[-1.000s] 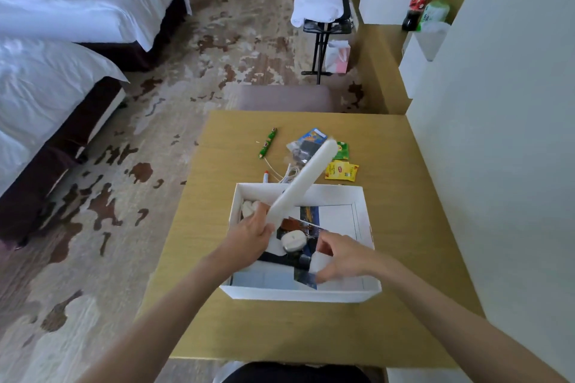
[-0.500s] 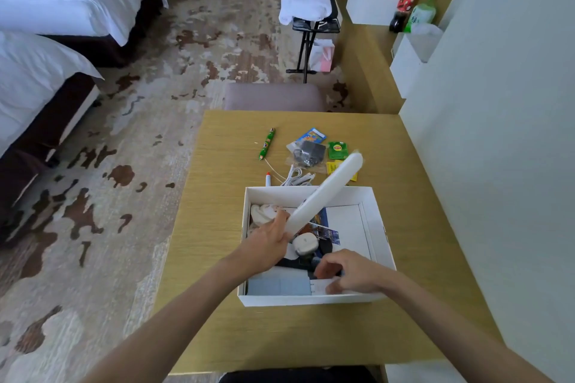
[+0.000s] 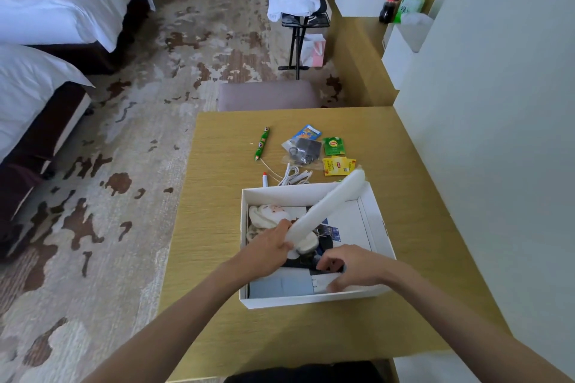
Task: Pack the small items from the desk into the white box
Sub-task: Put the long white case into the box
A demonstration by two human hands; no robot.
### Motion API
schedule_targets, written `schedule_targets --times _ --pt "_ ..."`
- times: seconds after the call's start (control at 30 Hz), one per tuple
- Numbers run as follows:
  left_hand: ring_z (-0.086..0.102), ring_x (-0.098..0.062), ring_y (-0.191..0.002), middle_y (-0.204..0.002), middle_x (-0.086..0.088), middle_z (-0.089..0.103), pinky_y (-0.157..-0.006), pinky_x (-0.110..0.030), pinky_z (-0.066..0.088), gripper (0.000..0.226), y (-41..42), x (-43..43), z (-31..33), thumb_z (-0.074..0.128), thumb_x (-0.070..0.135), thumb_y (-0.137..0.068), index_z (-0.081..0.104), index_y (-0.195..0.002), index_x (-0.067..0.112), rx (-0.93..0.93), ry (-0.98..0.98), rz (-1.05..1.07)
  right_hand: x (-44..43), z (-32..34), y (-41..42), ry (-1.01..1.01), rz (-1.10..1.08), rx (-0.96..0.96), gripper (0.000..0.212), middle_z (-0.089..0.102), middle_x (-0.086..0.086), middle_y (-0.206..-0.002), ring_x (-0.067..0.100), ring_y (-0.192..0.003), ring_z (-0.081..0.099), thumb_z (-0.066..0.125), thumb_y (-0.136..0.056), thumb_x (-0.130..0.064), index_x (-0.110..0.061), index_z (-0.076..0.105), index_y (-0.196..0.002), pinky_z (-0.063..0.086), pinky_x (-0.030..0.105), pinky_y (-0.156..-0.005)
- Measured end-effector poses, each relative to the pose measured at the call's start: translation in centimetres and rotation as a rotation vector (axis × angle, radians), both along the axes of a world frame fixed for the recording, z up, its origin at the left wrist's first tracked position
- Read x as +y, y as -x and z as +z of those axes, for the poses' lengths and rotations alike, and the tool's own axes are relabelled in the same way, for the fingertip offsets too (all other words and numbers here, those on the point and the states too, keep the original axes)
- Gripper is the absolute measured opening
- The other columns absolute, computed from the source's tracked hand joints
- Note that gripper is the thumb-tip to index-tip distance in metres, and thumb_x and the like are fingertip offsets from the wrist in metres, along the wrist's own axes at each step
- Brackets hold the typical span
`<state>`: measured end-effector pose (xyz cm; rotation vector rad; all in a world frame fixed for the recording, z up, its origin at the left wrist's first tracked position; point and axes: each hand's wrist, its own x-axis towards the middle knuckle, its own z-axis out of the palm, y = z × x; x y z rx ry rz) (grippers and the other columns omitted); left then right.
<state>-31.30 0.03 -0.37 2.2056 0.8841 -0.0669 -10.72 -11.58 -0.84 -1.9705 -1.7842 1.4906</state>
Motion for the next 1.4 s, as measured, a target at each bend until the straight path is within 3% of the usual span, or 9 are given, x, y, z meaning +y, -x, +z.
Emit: schedule_targets --times 0.17,0.33,0.47,0.83,0.93,1.03,1.17,1.3,1.4 --pt "0.051 -0.023 -0.077 -0.093 -0.005 0.052 -0.059 -0.032 0.038 0.015 0.2 0.1 0.3 0.045 0.021 -0.093 0.032 -0.101 0.024 0.001 0.008 0.06 0.6 -1.1 1.0 -0.025 0.194 -0.152 0.026 0.058 -0.012 -0.099 0.009 -0.088 0.055 0.066 -0.081 -0.033 -0.029 0.059 -0.105 0.042 0.019 -0.068" --pt "0.055 -0.032 -0.083 -0.094 -0.013 0.054 -0.064 -0.04 0.046 0.016 0.4 0.3 0.6 0.047 0.016 -0.092 0.035 -0.102 0.016 0.007 0.023 0.091 1.1 -0.4 0.9 0.027 0.327 -0.213 0.038 0.06 0.003 -0.124 0.022 -0.107 0.057 0.053 -0.092 -0.028 -0.015 0.057 -0.127 0.048 0.038 -0.093" --pt "0.052 -0.027 -0.079 -0.089 -0.004 0.05 -0.059 -0.033 0.039 0.017 0.4 0.2 0.7 0.048 0.018 -0.093 0.034 -0.101 0.02 0.011 0.026 0.09 1.1 -1.1 1.5 -0.076 0.336 -0.206 0.023 0.061 0.024 -0.095 0.039 -0.094 0.055 0.046 -0.092 -0.007 0.006 0.064 -0.085 0.043 0.043 -0.081" --pt "0.053 -0.015 -0.078 -0.101 -0.004 0.06 -0.059 -0.027 0.038 0.028 1.2 0.4 1.7 0.046 0.027 -0.094 0.044 -0.121 0.02 0.239 -0.018 -0.152 -0.9 4.4 -1.5 -0.435 -0.061 -0.009 0.022 0.065 -0.023 -0.096 -0.001 -0.091 0.061 0.056 -0.087 -0.046 -0.035 0.07 -0.1 0.045 0.008 -0.07" --pt "0.052 -0.019 -0.089 -0.112 -0.006 0.061 -0.071 -0.03 0.043 0.029 1.3 0.2 1.4 0.046 0.025 -0.094 0.044 -0.122 0.022 0.312 -0.069 -0.298 -0.3 4.4 -1.8 -0.533 -0.048 -0.121 0.023 0.058 -0.022 -0.103 -0.003 -0.102 0.051 0.057 -0.088 -0.045 -0.035 0.066 -0.107 0.039 0.011 -0.081" --pt "0.051 -0.02 -0.087 -0.11 -0.01 0.062 -0.074 -0.033 0.045 0.028 1.3 -0.1 0.8 0.046 0.023 -0.094 0.043 -0.122 0.02 0.374 -0.089 -0.388 -0.1 2.8 -1.4 -0.372 0.046 -0.187 0.032 0.053 -0.015 -0.12 0.0 -0.113 0.044 0.057 -0.089 -0.046 -0.029 0.063 -0.116 0.037 0.021 -0.096" --pt "0.051 -0.019 -0.085 -0.105 -0.003 0.061 -0.071 -0.032 0.041 0.024 1.3 0.2 0.7 0.04 0.042 -0.097 0.043 -0.114 0.026 0.45 0.021 -0.456 -0.6 0.9 -0.4 -0.159 0.118 -0.15 0.031 0.065 -0.006 -0.098 0.01 -0.088 0.059 0.054 -0.089 -0.049 -0.022 0.068 -0.095 0.05 0.035 -0.081" --pt "0.047 -0.011 -0.07 -0.076 0.008 0.051 -0.066 -0.03 0.038 0.038 0.9 0.6 1.2 0.03 0.058 -0.095 0.048 -0.08 0.029 0.445 0.151 -0.413 -1.0 0.4 -0.5 -0.126 0.13 -0.122 0.033 0.066 -0.003 -0.095 0.012 -0.086 0.061 0.054 -0.09 -0.049 -0.021 0.069 -0.094 0.05 0.037 -0.08" --pt "0.052 -0.016 -0.08 -0.09 0.001 0.06 -0.072 -0.032 0.041 0.033 0.6 0.6 0.8 0.036 0.05 -0.097 0.055 -0.092 0.024 0.464 0.086 -0.443 -0.9 -0.1 -0.5 -0.162 0.141 -0.127 0.029 0.063 -0.001 -0.1 0.014 -0.09 0.056 0.052 -0.096 -0.037 -0.015 0.07 -0.104 0.044 0.032 -0.081"
